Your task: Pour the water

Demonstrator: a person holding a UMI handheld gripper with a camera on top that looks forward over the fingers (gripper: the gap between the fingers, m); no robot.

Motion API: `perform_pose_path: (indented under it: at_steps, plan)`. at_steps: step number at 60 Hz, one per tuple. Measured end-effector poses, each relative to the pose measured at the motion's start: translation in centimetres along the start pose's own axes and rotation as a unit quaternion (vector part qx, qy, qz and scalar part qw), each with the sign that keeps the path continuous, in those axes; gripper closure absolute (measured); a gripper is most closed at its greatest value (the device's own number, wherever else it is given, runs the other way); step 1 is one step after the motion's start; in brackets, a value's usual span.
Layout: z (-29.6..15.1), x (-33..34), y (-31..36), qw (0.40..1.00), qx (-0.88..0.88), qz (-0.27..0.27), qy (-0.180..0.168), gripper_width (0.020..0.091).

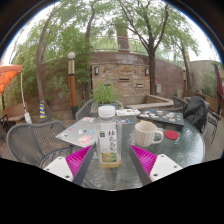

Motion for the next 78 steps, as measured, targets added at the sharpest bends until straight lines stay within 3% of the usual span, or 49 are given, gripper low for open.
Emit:
perform_pose_path:
  at_steps: [8, 18, 20, 22, 28, 38, 52, 61, 67, 78]
  plan:
    - [-1.0, -5.3, 0.2, 1.000, -0.006, -0.012, -0.016, 0.0274]
    - [-3.5, -8.9, 0.8, 0.998, 0.015, -0.016, -0.060, 0.0276]
    - [-3.6, -9.5, 1.1, 0.998, 0.014, -0.015, -0.062, 0.0329]
    - [-3.5, -9.9, 1.2, 0.998, 0.013, -0.013, -0.062, 0.0465]
    - [-3.5, -10.3, 1.1, 0.997, 0.021, -0.020, -0.068, 0.0508]
    - [-3.5, -10.7, 1.7, 0.997, 0.037, -0.038, -0.055, 0.0550]
    - [-3.5, -12.3, 3.0, 0.995, 0.053, -0.082, 0.000, 0.0632]
    - [-6.6, -13.3, 3.1, 0.989, -0.090, -0.113, 0.021, 0.0633]
    - [-9.7, -14.6, 2.3, 0.932, -0.328, -0.145, 0.047, 0.0634]
    - [-11.9, -16.6, -2.9, 0.728, -0.666, -0.149, 0.071, 0.0636]
Point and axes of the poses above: the point between the fingertips, and its own axes, seen from behind it with the camera up: y to the left, z down, x backward, against the way the camera looks, the point moved 1 cm from there along x, backward, against the way the camera looks, and after that the axes turned 3 degrees about -y, right-handed, at the moved point
